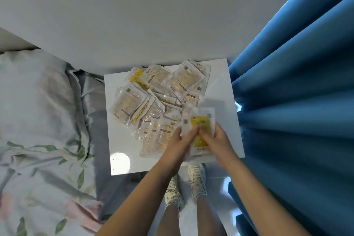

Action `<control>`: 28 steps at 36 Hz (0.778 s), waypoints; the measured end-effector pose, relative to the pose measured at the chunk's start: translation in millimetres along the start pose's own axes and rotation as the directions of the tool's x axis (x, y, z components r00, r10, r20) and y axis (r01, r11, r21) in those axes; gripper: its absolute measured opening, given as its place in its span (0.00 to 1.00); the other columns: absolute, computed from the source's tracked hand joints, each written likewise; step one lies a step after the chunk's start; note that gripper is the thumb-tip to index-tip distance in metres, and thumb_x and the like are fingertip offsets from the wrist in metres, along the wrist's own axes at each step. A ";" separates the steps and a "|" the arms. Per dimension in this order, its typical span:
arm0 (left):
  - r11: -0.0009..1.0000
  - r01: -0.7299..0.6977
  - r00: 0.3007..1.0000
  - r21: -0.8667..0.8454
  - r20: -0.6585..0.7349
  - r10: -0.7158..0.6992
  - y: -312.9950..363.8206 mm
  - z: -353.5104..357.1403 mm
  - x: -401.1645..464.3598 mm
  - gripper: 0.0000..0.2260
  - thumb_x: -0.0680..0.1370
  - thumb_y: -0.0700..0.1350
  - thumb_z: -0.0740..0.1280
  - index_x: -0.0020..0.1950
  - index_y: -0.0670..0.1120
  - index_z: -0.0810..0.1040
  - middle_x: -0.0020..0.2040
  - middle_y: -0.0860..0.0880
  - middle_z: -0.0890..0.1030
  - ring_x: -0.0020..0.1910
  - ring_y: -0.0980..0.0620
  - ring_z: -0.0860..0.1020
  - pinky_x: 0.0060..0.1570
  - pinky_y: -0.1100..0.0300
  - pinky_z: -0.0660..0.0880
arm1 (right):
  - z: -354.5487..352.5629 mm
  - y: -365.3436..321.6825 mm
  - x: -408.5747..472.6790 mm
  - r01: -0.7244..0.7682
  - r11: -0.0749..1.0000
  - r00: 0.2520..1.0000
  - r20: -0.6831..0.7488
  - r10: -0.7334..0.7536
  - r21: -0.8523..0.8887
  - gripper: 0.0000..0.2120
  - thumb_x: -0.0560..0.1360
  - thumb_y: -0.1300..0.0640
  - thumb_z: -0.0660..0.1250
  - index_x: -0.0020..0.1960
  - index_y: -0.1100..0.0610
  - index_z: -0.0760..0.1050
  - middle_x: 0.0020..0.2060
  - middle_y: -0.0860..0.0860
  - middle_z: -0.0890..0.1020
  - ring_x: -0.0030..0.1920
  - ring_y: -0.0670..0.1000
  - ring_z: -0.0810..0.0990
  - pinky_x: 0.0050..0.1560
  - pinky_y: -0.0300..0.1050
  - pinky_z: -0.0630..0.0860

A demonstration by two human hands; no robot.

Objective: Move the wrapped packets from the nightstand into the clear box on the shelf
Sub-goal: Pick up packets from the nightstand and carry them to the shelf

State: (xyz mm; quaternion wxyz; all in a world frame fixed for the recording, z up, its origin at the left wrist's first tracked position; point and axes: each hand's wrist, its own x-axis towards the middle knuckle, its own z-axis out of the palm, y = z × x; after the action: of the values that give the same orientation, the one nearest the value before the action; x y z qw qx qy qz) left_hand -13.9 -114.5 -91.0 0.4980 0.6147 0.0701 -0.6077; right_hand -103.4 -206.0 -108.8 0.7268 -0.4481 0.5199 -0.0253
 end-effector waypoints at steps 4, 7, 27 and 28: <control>0.998 -0.056 0.993 -0.003 -0.108 0.056 -0.1 -14.4 -5.5 0.12 0.76 0.45 0.69 0.54 0.38 0.80 0.46 0.41 0.85 0.43 0.45 0.85 0.44 0.55 0.81 | 10.0 -7.9 -3.8 -0.039 0.975 0.999 0.024 0.046 -0.218 0.18 0.79 0.40 0.53 0.41 0.47 0.77 0.40 0.48 0.83 0.44 0.46 0.81 0.47 0.41 0.78; 0.995 -0.072 0.981 -0.064 -0.184 0.059 -2.4 -35.3 -11.1 0.09 0.77 0.44 0.67 0.50 0.39 0.80 0.41 0.42 0.86 0.37 0.47 0.84 0.35 0.58 0.80 | 7.9 -7.5 11.0 0.019 0.940 0.985 -0.155 -0.076 -0.339 0.10 0.78 0.46 0.62 0.47 0.50 0.77 0.42 0.45 0.79 0.49 0.49 0.79 0.49 0.42 0.73; 0.990 -0.074 0.923 -0.119 -0.383 0.023 -17.0 -112.2 -36.5 0.11 0.76 0.48 0.68 0.55 0.44 0.79 0.45 0.44 0.86 0.41 0.46 0.85 0.37 0.55 0.80 | 22.1 22.3 46.4 -0.179 0.664 0.919 -0.364 -0.150 -0.726 0.27 0.67 0.48 0.76 0.59 0.60 0.72 0.56 0.58 0.79 0.57 0.61 0.75 0.51 0.51 0.77; 0.991 -0.071 0.924 -0.110 -0.383 0.024 -17.1 -113.4 -36.5 0.12 0.76 0.49 0.68 0.55 0.44 0.79 0.46 0.43 0.86 0.42 0.45 0.85 0.40 0.53 0.80 | 19.3 23.4 45.1 -0.162 0.728 0.918 -0.373 -0.137 -0.667 0.24 0.68 0.50 0.76 0.58 0.61 0.74 0.55 0.58 0.80 0.56 0.61 0.77 0.49 0.47 0.76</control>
State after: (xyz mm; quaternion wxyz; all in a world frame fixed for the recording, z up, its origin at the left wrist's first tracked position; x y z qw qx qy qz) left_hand 41.8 -8.0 -96.8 0.5261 0.6909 0.1873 -0.4592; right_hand -77.8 -202.7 -156.6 0.3887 -0.6659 0.6313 0.0833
